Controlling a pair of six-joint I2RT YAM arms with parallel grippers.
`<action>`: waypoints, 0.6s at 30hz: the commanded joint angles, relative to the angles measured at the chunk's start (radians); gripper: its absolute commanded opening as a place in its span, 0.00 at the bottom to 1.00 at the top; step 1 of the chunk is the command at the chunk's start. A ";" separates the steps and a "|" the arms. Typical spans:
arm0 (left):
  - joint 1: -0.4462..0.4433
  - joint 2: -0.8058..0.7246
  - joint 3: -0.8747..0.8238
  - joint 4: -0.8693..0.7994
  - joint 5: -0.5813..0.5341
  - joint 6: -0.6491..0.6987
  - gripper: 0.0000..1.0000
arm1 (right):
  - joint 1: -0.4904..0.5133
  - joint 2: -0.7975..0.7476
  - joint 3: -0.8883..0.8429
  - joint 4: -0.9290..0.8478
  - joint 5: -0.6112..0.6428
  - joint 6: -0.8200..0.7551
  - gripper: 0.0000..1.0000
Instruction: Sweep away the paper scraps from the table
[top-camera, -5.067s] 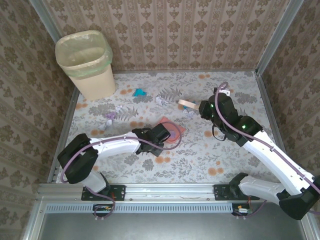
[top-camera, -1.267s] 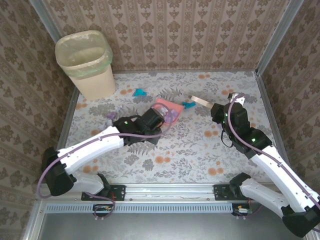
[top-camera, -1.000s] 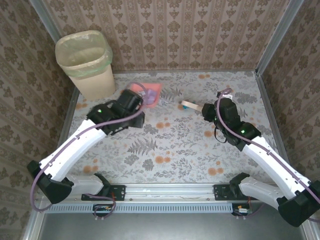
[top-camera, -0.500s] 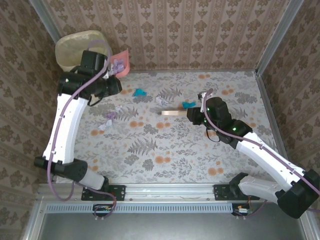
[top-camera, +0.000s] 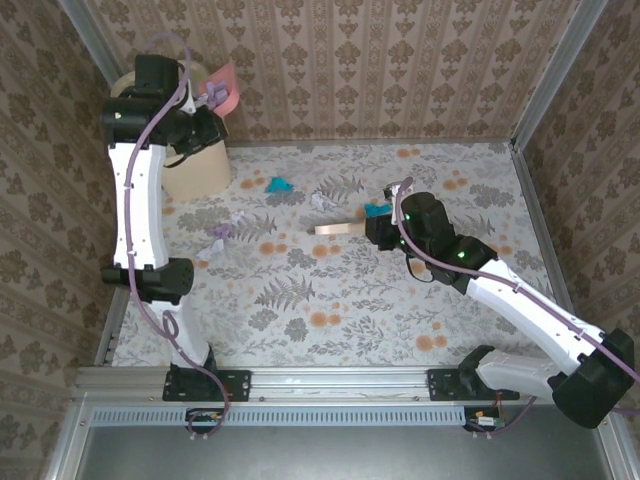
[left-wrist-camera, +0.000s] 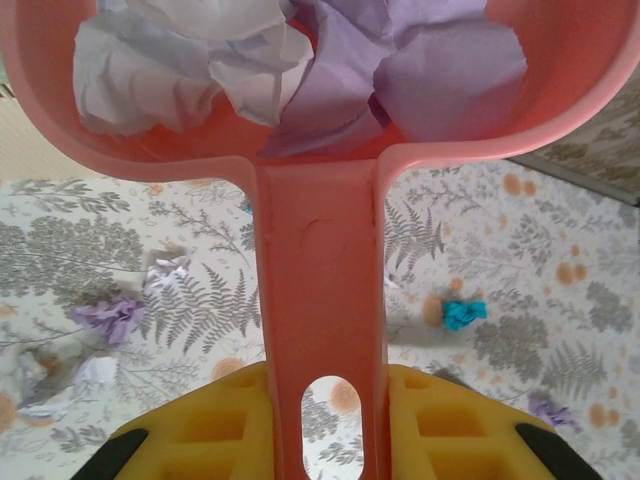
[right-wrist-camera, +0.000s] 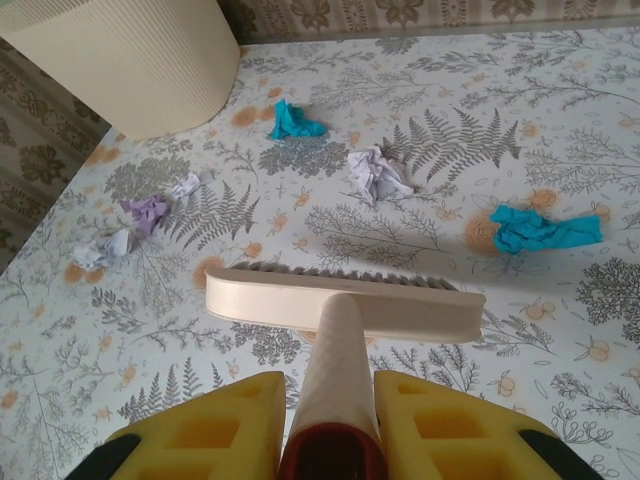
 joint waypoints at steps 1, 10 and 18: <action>0.055 0.030 0.030 0.076 0.140 -0.054 0.00 | 0.015 0.008 0.042 0.042 -0.007 -0.041 0.00; 0.216 0.118 0.112 0.212 0.327 -0.168 0.00 | 0.045 0.064 0.071 0.032 -0.017 -0.099 0.00; 0.264 0.145 -0.024 0.484 0.543 -0.402 0.00 | 0.074 0.109 0.104 0.019 0.001 -0.115 0.00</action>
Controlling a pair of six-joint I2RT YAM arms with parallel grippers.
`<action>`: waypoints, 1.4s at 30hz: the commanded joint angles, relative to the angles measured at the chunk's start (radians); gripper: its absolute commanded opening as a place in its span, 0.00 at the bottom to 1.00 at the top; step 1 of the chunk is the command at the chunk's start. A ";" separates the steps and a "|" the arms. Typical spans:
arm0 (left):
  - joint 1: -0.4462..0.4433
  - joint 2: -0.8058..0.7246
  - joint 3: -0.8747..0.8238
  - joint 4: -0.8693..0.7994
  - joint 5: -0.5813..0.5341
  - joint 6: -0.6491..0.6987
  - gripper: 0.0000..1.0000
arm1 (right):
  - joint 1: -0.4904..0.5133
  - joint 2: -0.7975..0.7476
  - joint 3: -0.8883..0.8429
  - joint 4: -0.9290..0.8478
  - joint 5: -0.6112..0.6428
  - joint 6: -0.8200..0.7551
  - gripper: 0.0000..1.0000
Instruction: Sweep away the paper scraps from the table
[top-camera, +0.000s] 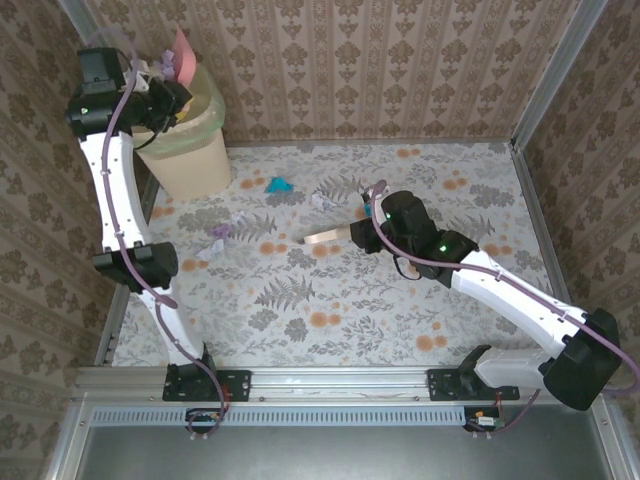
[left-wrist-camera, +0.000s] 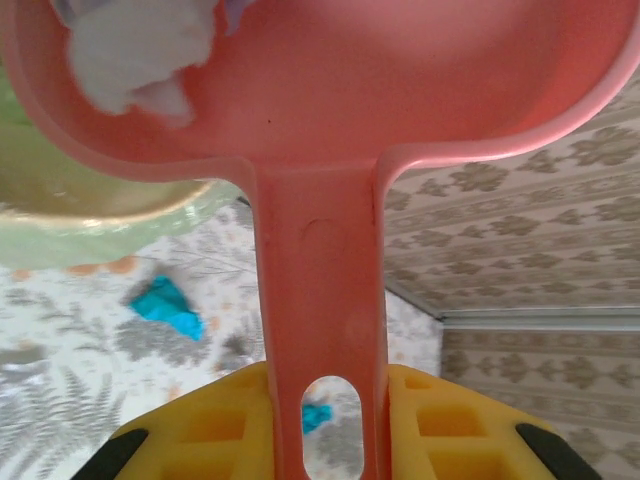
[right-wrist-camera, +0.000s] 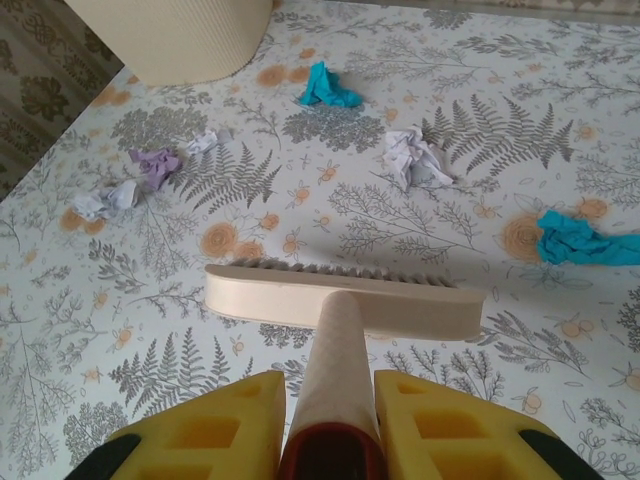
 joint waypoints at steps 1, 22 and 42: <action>0.004 0.017 -0.060 0.186 0.133 -0.153 0.00 | 0.017 0.005 0.052 0.019 0.008 -0.029 0.00; 0.067 -0.217 -0.727 1.056 0.179 -0.731 0.00 | 0.037 -0.041 0.017 0.058 0.059 -0.062 0.00; 0.058 -0.370 -0.798 0.988 0.160 -0.666 0.00 | 0.037 -0.084 -0.016 0.101 0.145 -0.045 0.00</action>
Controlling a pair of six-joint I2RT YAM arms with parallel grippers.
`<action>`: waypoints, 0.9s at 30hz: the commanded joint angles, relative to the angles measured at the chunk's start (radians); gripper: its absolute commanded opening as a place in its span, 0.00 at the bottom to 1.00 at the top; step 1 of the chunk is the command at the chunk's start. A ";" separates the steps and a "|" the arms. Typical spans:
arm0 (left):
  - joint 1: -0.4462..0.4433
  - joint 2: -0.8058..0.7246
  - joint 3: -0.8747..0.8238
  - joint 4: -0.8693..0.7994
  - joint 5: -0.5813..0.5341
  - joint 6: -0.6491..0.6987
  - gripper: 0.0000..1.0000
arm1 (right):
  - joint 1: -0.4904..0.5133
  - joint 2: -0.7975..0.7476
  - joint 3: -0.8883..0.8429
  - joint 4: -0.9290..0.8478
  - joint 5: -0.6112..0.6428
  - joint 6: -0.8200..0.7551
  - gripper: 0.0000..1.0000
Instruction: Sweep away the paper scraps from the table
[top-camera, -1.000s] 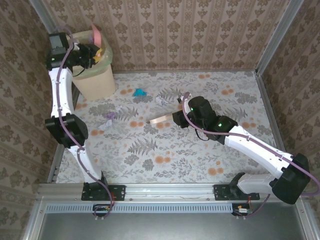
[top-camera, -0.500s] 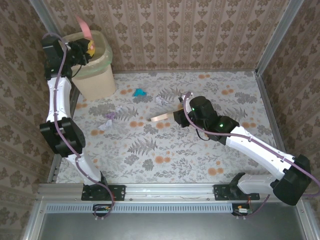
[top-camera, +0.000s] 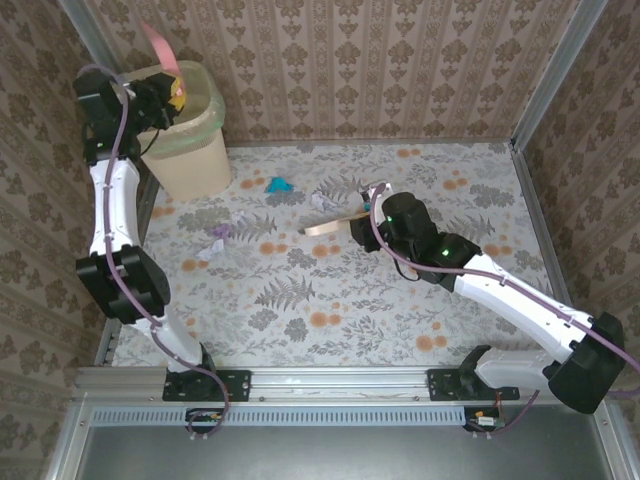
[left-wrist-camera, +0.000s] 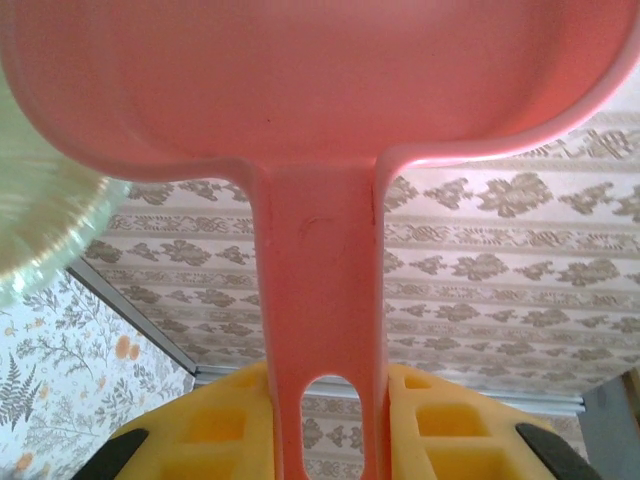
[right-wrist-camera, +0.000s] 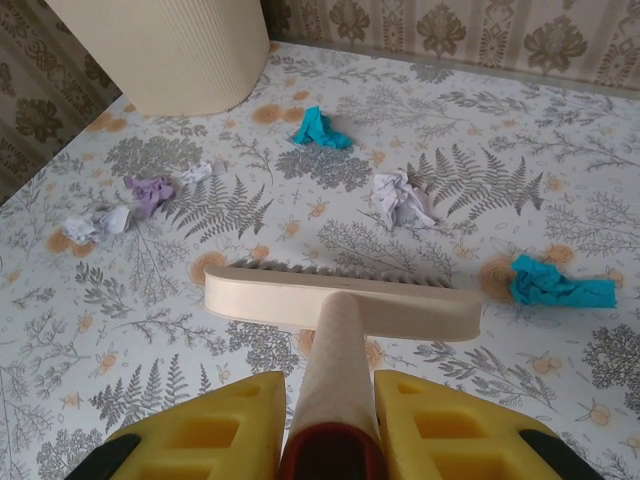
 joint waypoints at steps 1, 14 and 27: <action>-0.017 -0.098 -0.016 -0.038 0.009 0.086 0.00 | 0.005 -0.056 -0.020 0.073 0.061 0.001 0.00; -0.286 -0.387 -0.345 -0.232 -0.055 0.425 0.00 | -0.008 -0.266 -0.140 0.153 0.289 0.100 0.00; -0.678 -0.538 -0.651 -0.611 -0.362 0.883 0.00 | -0.177 -0.479 -0.258 0.090 0.423 0.287 0.00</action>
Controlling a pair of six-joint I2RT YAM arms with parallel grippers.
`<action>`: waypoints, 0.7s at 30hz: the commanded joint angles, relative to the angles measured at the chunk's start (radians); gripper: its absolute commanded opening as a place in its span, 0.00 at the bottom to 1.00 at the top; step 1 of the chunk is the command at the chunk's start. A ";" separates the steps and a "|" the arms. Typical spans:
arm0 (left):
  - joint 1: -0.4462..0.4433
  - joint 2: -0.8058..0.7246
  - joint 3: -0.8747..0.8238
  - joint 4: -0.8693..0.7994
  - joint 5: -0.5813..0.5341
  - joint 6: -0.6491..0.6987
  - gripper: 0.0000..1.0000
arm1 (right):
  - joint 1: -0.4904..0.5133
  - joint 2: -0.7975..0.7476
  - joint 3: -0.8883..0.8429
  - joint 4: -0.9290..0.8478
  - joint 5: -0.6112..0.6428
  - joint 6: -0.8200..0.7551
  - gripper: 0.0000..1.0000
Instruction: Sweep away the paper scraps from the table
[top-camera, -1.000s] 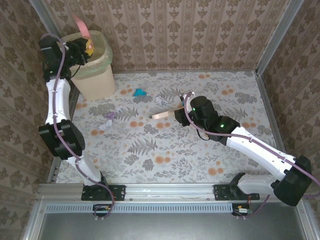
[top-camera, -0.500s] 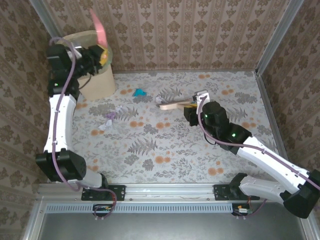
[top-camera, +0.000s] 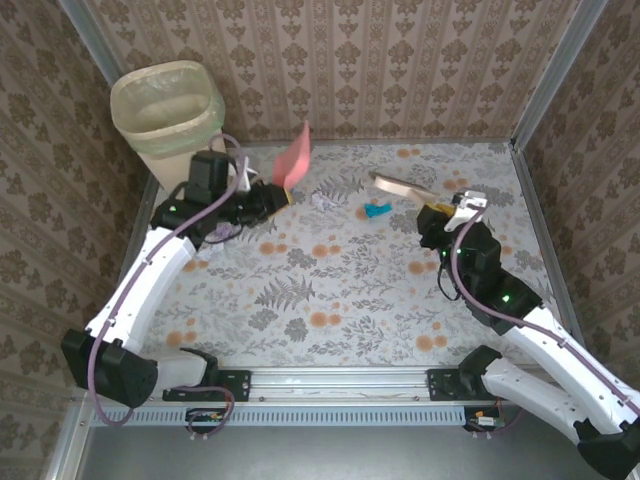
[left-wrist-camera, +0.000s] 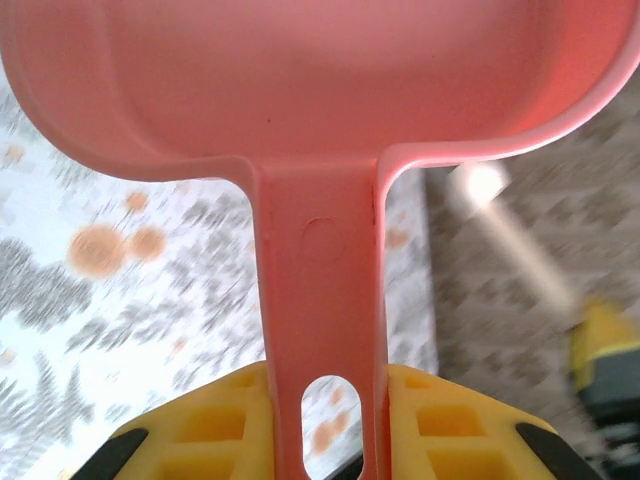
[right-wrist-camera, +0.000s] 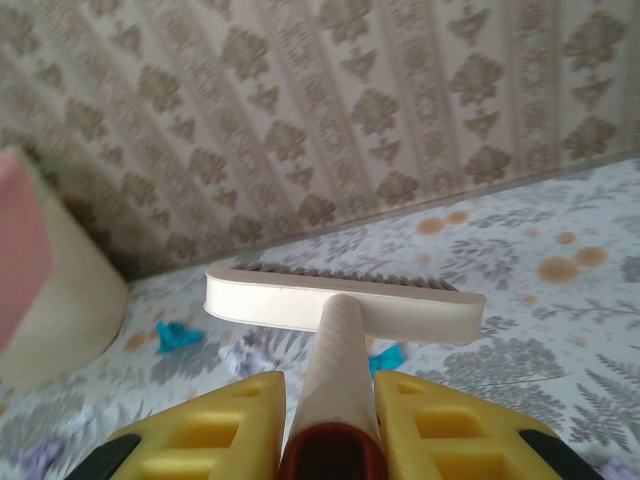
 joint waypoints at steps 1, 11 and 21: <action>-0.078 -0.032 -0.069 -0.127 -0.139 0.176 0.00 | -0.043 -0.034 -0.014 -0.009 0.057 0.072 0.00; -0.355 0.066 -0.161 -0.225 -0.338 0.318 0.00 | -0.103 -0.054 -0.020 -0.044 0.046 0.087 0.00; -0.511 0.365 -0.054 -0.249 -0.521 0.394 0.00 | -0.116 0.044 0.014 -0.057 -0.015 0.069 0.00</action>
